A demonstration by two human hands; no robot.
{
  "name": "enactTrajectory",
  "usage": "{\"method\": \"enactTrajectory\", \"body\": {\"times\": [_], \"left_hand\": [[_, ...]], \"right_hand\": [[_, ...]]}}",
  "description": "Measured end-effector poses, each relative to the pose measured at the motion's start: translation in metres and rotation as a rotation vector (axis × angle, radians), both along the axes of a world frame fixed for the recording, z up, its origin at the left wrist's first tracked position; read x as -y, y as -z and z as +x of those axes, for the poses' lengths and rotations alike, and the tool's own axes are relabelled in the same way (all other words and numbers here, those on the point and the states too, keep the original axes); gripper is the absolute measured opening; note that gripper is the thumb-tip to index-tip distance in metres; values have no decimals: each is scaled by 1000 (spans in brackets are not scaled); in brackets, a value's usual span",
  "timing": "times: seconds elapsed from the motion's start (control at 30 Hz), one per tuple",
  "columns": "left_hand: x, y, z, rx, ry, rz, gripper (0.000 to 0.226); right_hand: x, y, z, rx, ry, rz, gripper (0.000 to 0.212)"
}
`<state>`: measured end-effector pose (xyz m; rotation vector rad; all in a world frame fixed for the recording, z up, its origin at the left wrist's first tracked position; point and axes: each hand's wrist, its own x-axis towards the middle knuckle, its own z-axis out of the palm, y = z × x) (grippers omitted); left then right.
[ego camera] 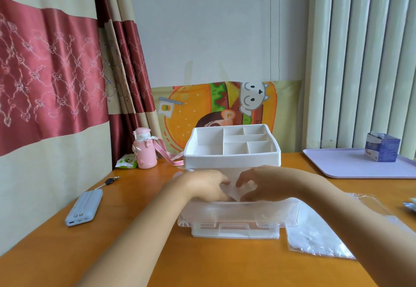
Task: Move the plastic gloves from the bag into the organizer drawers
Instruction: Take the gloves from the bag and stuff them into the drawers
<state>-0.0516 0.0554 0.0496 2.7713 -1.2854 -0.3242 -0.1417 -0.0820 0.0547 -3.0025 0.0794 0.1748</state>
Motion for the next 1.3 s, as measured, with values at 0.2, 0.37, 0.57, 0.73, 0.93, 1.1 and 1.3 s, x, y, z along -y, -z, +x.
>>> {"method": "enactTrajectory", "body": {"times": [0.2, 0.37, 0.57, 0.73, 0.93, 1.1, 1.3], "left_hand": [[3, -1, -3, -122, -27, -135, 52], [-15, -9, -11, -97, -116, -222, 59], [-9, -5, -25, -129, -225, -147, 57], [3, -10, -22, -215, -295, -287, 41], [4, -12, -20, -283, -412, -416, 47], [-3, -7, -15, -424, -496, -593, 58], [-17, -9, -23, -195, -436, -560, 36]], "right_hand": [[-13, 3, 17, -132, -46, -95, 43], [-14, -6, 14, -221, -69, -135, 47], [-13, -4, 16, -199, -63, -175, 51], [-17, -7, 15, -166, -23, -180, 49], [-21, 2, 20, -72, 93, -67, 49], [-19, 5, 25, -9, 183, 25, 48], [-13, 6, 23, -14, 180, 19, 47]]}}
